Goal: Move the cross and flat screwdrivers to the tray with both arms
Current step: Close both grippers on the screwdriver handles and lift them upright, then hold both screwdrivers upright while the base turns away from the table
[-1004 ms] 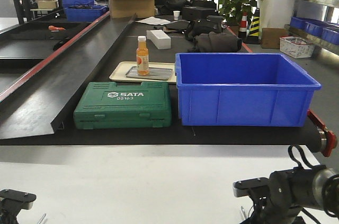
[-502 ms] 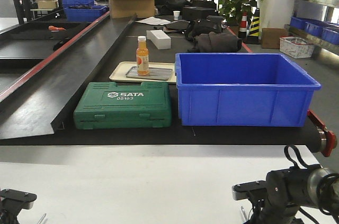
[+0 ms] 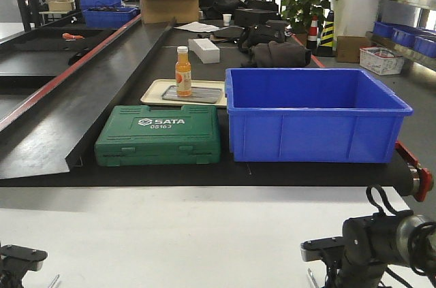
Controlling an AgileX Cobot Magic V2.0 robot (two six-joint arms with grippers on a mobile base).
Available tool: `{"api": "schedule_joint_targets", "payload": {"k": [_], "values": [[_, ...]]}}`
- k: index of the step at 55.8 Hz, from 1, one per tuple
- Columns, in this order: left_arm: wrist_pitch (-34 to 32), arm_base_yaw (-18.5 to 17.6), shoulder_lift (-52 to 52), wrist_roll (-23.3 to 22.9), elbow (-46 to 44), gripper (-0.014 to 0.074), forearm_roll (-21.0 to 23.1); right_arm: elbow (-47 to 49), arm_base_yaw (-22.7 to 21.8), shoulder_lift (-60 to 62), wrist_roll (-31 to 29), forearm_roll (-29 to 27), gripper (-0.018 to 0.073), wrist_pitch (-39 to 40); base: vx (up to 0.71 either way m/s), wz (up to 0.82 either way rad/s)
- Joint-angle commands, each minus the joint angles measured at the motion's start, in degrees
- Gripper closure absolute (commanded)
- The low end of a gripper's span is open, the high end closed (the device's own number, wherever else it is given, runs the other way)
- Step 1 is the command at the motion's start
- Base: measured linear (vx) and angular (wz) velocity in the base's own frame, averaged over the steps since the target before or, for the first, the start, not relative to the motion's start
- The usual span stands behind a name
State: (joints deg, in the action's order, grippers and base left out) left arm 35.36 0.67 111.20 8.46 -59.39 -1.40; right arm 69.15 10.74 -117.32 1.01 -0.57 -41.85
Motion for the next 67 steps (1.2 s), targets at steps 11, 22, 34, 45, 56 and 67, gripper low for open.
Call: {"api": "schedule_joint_targets", "payload": {"k": [11,22,34,45,56,67], "values": [[0.97,-0.19,-3.3,-0.15,-1.15,0.0605,1.79,0.15,-0.04,5.21,-0.62,-0.88,0.057,-1.36,0.0,0.0],[-2.49,-0.19,-9.31,0.4,-1.15,0.0602,5.22,0.15,0.33,13.71,-1.54,-1.65,0.057,2.67,0.0,0.0],[-5.73,-2.29,-20.15,6.09,-1.15,0.0602,12.83,0.15,3.74,24.79,-1.6,-1.76,0.0568,7.31,0.0,0.0],[-9.91,-7.75,-31.87,10.35,-1.15,0.0599,20.77,0.15,8.98,34.59,-1.01,-1.7,0.0568,12.9,0.0,0.0],[-14.46,-10.9,-43.38,10.08,-1.15,0.0599,21.86,0.15,9.64,44.37,0.7,-1.35,0.0568,15.51,0.0,0.0],[-15.88,-10.98,-50.83,9.8,-1.15,0.0598,21.86,0.15,9.64,50.88,0.75,0.57,0.0568,15.62,0.0,0.0]]}}
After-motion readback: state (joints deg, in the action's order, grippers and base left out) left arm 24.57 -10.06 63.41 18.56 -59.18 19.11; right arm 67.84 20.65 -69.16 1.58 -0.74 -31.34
